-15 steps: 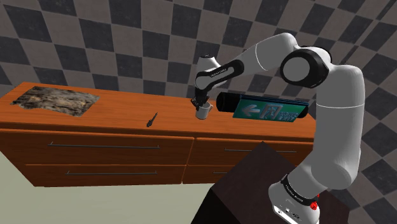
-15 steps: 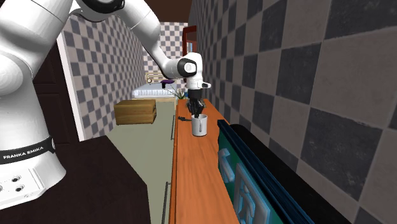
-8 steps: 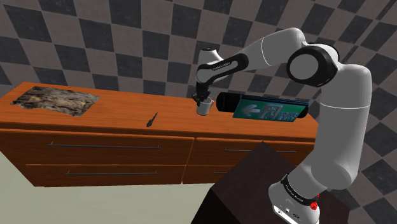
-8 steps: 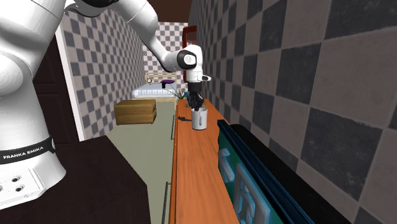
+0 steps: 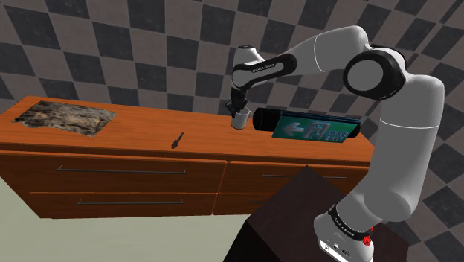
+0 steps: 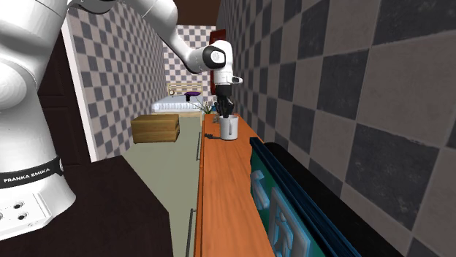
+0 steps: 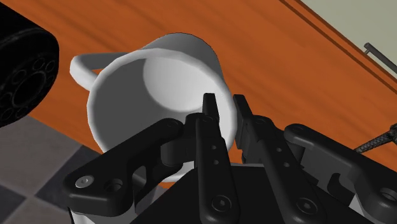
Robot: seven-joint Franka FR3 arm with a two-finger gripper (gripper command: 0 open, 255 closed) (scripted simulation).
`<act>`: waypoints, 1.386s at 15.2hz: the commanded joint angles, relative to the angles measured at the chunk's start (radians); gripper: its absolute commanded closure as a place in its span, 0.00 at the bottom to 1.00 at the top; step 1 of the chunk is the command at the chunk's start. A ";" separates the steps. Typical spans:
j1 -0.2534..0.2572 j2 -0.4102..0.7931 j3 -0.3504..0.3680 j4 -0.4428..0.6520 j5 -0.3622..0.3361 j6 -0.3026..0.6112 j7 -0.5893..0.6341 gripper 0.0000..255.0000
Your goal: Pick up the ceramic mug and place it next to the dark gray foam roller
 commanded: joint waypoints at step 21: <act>-0.021 -0.159 -0.009 0.042 0.007 -0.199 -0.047 1.00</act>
